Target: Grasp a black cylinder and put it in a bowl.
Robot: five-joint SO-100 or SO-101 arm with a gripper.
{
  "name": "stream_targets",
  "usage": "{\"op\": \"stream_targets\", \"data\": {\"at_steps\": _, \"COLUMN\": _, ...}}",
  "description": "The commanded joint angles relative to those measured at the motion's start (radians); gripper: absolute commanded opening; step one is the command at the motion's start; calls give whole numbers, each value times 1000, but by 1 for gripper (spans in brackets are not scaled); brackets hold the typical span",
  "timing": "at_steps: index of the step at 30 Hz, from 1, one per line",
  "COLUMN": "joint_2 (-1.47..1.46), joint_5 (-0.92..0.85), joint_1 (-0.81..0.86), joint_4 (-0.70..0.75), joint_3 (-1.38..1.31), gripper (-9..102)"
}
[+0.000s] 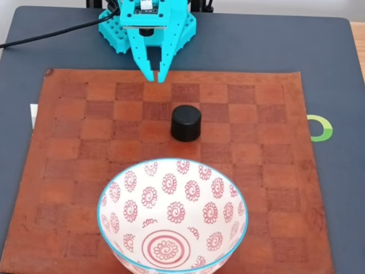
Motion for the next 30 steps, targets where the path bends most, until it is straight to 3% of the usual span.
{"op": "stream_targets", "data": {"at_steps": 1, "joint_2": 51, "joint_5": -8, "joint_1": -6, "joint_4": 3, "joint_3": -9, "gripper": 0}}
{"op": "stream_targets", "data": {"at_steps": 30, "joint_2": 38, "joint_5": -8, "joint_1": -8, "joint_4": 3, "joint_3": -14, "gripper": 0}}
